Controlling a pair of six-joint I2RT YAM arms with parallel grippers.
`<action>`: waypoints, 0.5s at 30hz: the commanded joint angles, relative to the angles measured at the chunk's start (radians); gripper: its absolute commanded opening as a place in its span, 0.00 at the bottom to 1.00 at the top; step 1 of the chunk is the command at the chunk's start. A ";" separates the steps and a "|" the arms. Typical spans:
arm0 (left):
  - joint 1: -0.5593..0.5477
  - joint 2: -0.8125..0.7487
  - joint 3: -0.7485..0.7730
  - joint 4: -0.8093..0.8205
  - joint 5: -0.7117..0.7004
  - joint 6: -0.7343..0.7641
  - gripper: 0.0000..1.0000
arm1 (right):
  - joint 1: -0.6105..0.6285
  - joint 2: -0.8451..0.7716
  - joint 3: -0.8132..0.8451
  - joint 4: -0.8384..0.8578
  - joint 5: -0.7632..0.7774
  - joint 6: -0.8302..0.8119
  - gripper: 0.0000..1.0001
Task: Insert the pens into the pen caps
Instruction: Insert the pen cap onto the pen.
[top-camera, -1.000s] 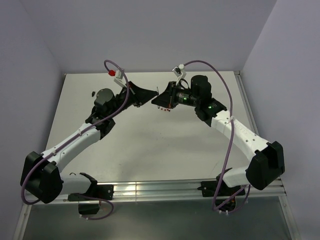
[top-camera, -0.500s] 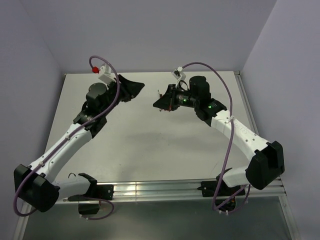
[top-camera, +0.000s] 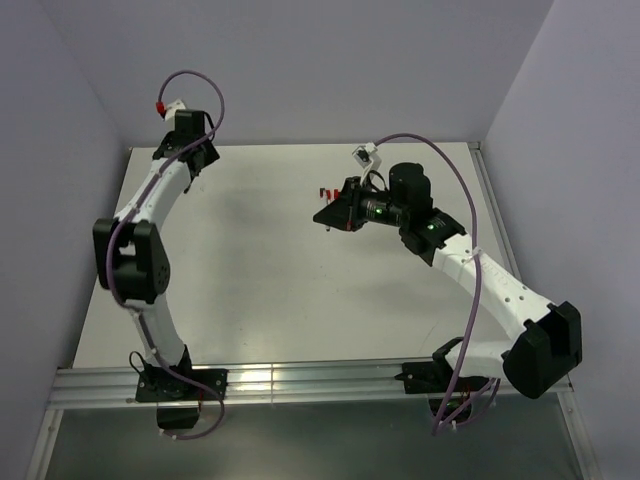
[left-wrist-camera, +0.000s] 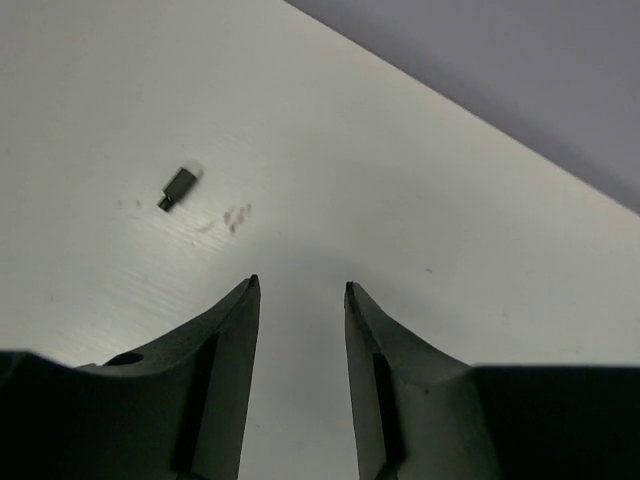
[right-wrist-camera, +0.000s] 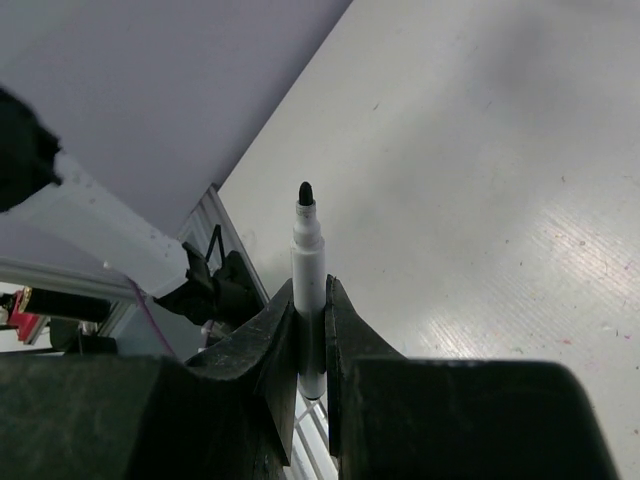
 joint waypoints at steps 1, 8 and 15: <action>0.095 0.142 0.197 -0.144 0.062 0.216 0.44 | -0.007 -0.051 -0.024 0.027 0.006 -0.022 0.00; 0.186 0.366 0.412 -0.236 0.166 0.375 0.51 | -0.007 -0.055 -0.031 0.039 0.001 -0.020 0.00; 0.267 0.443 0.425 -0.190 0.329 0.366 0.51 | -0.007 -0.042 -0.038 0.050 0.001 -0.020 0.00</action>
